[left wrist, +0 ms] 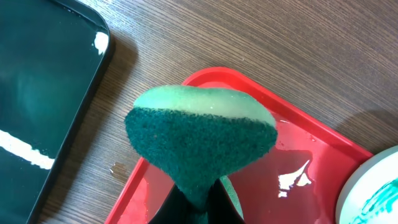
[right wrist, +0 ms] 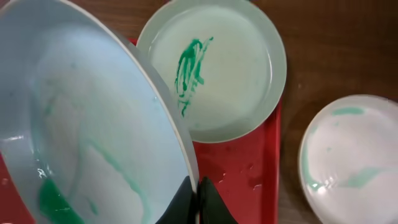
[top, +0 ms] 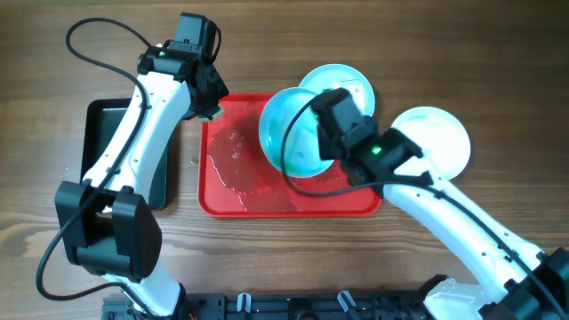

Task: Clean dirty plates on tray and stack at the side
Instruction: 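Lift the small plate with the right gripper and raise the left arm, then carry the small plate right and stack it on the large plate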

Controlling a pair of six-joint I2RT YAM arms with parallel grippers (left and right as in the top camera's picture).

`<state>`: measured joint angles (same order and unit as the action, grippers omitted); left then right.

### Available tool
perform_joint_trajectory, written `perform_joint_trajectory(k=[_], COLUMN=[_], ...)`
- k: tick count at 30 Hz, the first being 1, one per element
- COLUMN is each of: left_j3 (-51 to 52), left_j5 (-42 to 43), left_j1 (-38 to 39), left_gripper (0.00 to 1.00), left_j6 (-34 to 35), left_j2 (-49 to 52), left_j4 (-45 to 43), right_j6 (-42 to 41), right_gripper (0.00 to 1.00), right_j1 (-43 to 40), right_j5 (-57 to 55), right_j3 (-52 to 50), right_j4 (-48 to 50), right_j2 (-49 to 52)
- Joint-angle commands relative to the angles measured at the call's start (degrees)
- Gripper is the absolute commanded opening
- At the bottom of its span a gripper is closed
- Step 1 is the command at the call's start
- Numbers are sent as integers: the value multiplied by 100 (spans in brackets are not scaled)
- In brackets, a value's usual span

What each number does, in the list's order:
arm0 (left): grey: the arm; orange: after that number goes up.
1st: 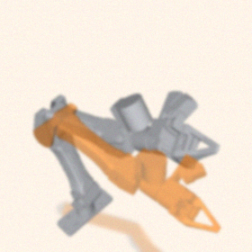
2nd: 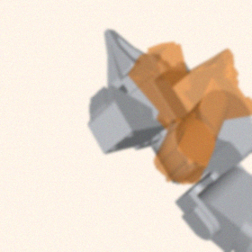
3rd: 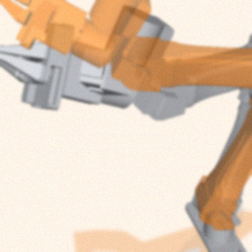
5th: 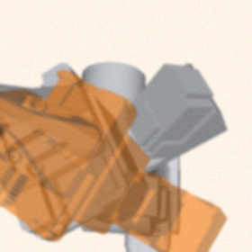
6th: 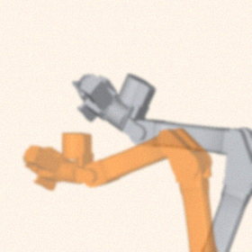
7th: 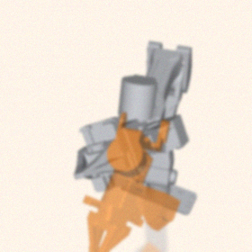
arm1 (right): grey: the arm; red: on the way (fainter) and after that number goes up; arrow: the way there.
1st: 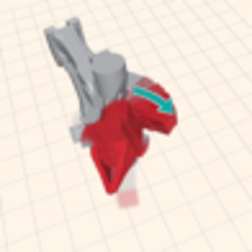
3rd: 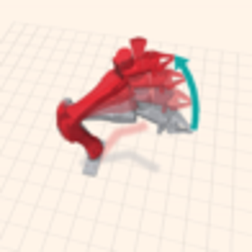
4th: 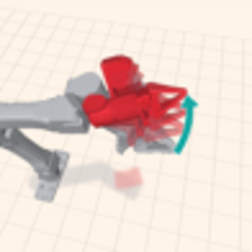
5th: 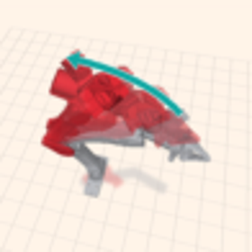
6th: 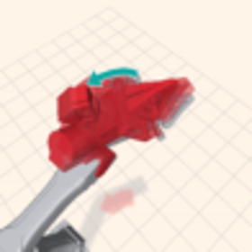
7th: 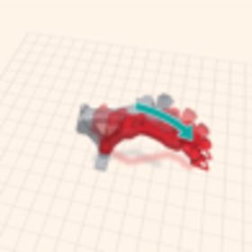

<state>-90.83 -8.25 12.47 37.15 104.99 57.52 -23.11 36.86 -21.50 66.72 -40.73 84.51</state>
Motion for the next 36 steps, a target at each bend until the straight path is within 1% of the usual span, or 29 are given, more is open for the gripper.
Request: perform_joint_trajectory(k=[1, 5, 9, 14, 18, 21, 25, 36], left_j3=[11, 11, 11, 11, 11, 11, 11, 11], left_j5=[31, 28, 28, 28, 28, 24, 24, 24], left_j1=[-22, -22, -22, -22, -22, -22, -22, -22], left_gripper=[4, 4, 4, 4, 4, 4, 4, 4], left_j6=[-87, -87, -87, -90, -90, -90, -90, -90], left_j2=[13, 13, 13, 13, 13, 13, 13, 13], left_j4=[2, 2, 2, 2, 2, 2, 2, 0], right_j6=[391, 1008, 2024, 3390, 4404, 5149, 5622, 5622], right_gripper=[4, 4, 4, 4, 4, 4, 5, 4], right_j1=[551, 1069, 1445, 1832, 1980, 1998, 1998, 1998], right_j5=[-1327, -2271, -3220, -4614, -5233, -5482, -5727, -5720], right_j3=[90, 90, 90, 90, 90, 90, 90, 90], right_j4=[59, 343, 916, 1958, 2806, 3292, 3685, 3797], right_j2=[-111, -111, -111, -111, -111, -111, -111, -111])
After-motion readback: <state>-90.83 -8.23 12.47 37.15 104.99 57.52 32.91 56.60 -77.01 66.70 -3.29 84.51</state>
